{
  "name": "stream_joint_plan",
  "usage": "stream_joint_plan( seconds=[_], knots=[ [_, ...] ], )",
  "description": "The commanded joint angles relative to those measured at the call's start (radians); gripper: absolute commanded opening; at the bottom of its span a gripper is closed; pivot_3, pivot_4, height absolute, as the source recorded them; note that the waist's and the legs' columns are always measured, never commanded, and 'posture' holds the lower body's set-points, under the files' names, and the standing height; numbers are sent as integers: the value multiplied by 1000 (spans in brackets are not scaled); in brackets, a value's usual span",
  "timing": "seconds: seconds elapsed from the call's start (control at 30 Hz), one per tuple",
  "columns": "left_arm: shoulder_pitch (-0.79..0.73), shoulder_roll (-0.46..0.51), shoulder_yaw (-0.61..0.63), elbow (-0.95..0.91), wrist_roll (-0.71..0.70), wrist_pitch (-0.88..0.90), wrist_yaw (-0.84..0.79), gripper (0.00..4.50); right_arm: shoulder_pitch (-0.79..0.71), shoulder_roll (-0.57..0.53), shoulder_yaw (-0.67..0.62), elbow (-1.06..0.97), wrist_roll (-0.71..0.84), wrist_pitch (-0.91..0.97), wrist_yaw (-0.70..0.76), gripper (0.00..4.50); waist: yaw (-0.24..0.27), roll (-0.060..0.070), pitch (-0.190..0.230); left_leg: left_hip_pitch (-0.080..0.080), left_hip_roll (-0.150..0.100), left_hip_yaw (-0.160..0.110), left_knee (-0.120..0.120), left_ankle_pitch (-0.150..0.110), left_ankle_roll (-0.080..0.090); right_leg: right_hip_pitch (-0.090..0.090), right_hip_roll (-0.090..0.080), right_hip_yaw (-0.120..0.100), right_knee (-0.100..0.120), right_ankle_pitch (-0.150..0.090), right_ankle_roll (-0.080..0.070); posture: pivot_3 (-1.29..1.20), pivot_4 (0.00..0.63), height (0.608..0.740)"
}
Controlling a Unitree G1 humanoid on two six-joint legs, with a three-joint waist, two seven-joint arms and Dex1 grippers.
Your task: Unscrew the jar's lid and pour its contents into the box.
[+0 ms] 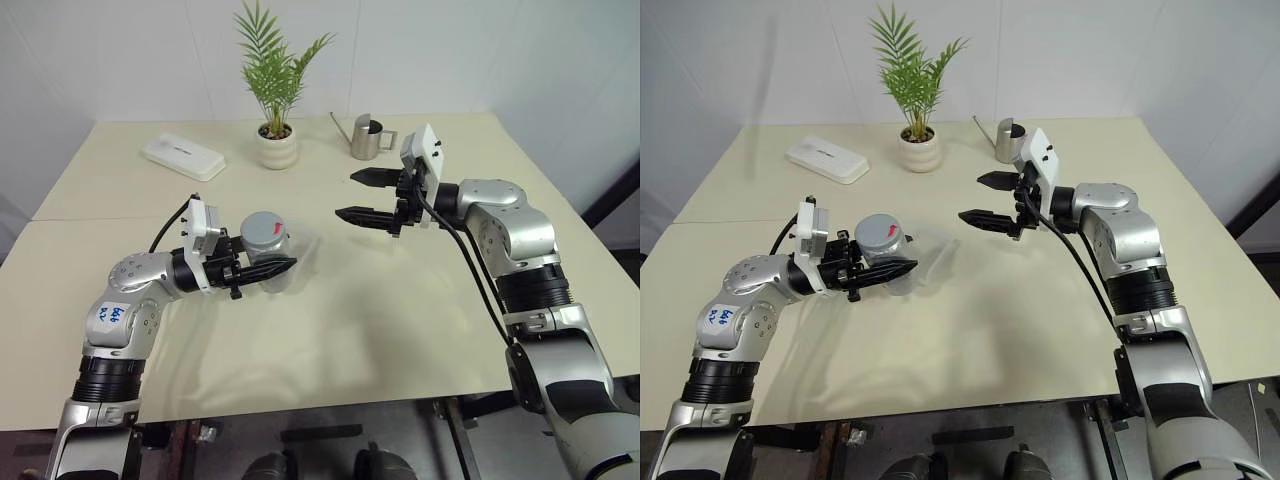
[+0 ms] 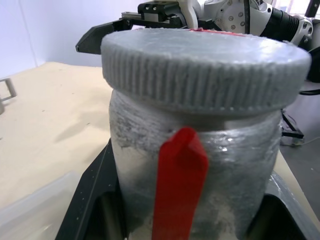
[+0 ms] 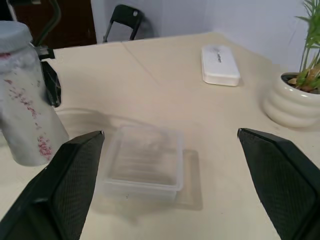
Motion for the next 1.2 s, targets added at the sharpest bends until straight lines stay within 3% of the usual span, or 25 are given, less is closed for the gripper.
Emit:
stream_joint_plan(
  seconds=[0.03, 0.3, 0.47, 0.67, 0.93, 1.2],
  knots=[
    [1, 6, 24, -37, -9, -16, 9, 1931, 7, 30, -12, -158, 92, 62, 43, 4491, 2, 1, 0, 0, 0, 0, 0, 0, 0, 0, 0, 0, 0, 0, 0, 0, 150, 740],
    [-4, -11, 7, -37, -1, -19, 28, 1931, 27, 176, 65, -344, 116, 159, -66, 4491, 9, 0, 0, 0, -2, -1, 2, 0, 1, 0, -2, 0, 2, 0, 0, 0, 150, 740],
    [-5, -20, -2, -40, -2, -17, 27, 1931, 4, 244, 131, -305, 23, 94, -142, 4491, 7, 0, 0, 0, -2, -2, 3, 0, 1, 0, -2, 1, 4, 0, 0, 0, 150, 740],
    [-5, -20, -3, -38, -4, -16, 24, 1931, -26, 283, 119, -253, -9, 71, -191, 4491, 6, 0, 0, 0, -2, -2, 2, 0, 0, -1, -2, 0, 6, 0, 0, 0, 150, 740],
    [-10, -18, -5, -20, 1, -25, 15, 1931, -49, 226, 54, -187, 1, 54, -178, 4491, 6, 0, 0, 0, -2, -2, 2, 0, 0, -1, -2, 0, 6, 0, 0, 0, 150, 740],
    [-9, -18, 2, -13, 3, -36, 12, 1931, -16, 81, -26, -166, 63, 74, -134, 4491, 9, 0, 0, 0, -2, -2, 2, 0, 0, -1, -2, 0, 6, 0, 0, 0, 150, 740]
  ],
)
